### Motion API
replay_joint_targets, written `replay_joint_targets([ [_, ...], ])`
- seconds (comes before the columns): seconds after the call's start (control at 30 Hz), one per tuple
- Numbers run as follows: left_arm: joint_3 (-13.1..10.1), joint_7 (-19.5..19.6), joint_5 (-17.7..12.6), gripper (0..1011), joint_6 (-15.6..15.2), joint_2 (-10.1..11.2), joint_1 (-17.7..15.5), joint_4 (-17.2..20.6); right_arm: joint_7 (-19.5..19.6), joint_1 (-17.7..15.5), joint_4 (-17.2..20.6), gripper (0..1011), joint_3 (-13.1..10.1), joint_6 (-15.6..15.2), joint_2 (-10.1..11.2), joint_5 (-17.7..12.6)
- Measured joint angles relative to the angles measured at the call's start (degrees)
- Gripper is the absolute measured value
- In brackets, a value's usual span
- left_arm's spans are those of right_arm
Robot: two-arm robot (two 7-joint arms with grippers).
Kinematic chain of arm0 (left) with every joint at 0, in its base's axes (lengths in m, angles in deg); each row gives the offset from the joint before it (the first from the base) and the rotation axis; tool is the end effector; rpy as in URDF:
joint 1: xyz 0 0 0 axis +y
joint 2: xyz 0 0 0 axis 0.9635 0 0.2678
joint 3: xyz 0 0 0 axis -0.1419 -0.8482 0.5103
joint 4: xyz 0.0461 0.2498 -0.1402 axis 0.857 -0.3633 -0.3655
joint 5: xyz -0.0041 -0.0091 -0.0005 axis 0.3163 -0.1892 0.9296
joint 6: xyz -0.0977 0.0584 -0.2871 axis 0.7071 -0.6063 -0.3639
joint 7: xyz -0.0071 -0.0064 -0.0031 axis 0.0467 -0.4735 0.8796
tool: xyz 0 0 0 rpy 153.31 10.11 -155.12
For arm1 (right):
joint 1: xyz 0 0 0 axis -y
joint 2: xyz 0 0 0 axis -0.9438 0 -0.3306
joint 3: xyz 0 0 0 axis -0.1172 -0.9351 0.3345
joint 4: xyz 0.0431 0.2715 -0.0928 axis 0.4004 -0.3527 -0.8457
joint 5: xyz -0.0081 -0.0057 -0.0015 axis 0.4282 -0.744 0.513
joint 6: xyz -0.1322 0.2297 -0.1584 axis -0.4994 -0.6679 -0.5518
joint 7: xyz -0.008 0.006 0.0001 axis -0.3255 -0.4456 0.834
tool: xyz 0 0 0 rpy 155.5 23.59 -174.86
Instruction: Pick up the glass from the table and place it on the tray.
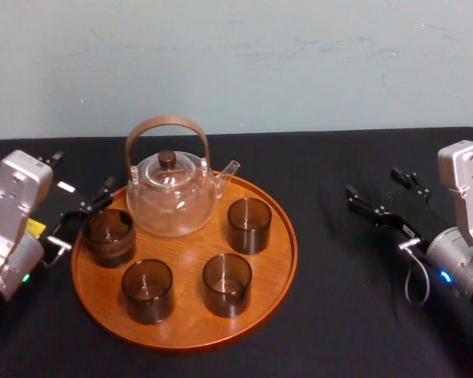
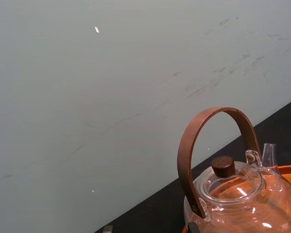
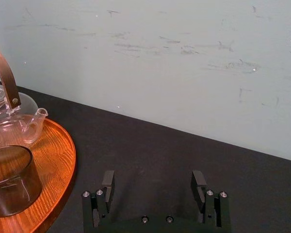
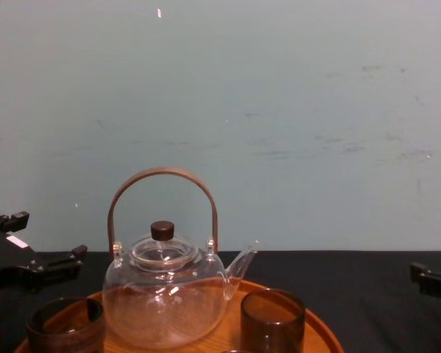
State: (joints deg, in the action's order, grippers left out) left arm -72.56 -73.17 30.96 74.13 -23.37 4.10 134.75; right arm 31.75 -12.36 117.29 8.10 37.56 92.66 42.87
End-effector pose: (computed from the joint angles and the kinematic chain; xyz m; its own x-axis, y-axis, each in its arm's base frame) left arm 0.3582 0.0827 -0.3022 0.2922 0.8803 0.3738 -0.9553 0.2874 0.0700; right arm 0.3546 -0.0659 -0.3056 0.3615 -0.9265 0.1048 0.9279 0.3465 -0.1380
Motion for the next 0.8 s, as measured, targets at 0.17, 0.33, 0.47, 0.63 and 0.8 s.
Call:
replay_joint_targets([
  [0.17,0.0,0.0,0.0,1001,0.0,0.0,0.0,0.0,0.0,0.0,0.1,1002,0.0,0.0,0.1,-0.1],
  [0.33,0.0,0.0,0.0,1001,0.0,0.0,0.0,0.0,0.0,0.0,0.2,1002,0.1,0.0,0.1,-0.1],
  [0.47,0.0,0.0,0.0,1001,0.0,0.0,0.0,0.0,-0.1,-0.1,0.2,1002,0.1,0.0,0.1,-0.2],
  [0.63,0.0,0.0,0.0,1001,0.0,0.0,0.0,0.0,-0.1,-0.1,0.2,1002,0.1,0.0,0.1,-0.2],
  [0.8,0.0,0.0,0.0,1001,0.0,0.0,0.0,0.0,-0.1,-0.1,0.2,1002,0.1,0.1,0.2,-0.3],
])
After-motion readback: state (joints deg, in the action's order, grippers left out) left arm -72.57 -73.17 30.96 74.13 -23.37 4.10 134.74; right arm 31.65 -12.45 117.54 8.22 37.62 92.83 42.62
